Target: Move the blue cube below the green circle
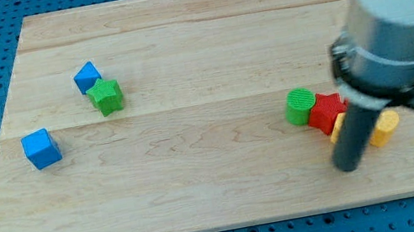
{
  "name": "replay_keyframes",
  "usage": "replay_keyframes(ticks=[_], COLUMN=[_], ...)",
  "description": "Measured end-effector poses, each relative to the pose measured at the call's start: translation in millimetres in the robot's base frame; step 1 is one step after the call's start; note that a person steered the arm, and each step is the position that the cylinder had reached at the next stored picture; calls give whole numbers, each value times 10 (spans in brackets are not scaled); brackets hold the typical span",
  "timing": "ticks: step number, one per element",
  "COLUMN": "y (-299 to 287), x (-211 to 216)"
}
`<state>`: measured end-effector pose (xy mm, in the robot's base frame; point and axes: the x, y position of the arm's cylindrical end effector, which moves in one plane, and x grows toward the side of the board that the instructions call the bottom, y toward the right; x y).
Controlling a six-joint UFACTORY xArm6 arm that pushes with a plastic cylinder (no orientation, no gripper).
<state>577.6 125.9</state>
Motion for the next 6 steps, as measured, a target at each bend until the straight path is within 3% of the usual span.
replay_keyframes(ticks=[1,3,4,5,6], y=[-807,-3063,-3658,-3555,-2933], x=[9,-221,-642,-900,-885])
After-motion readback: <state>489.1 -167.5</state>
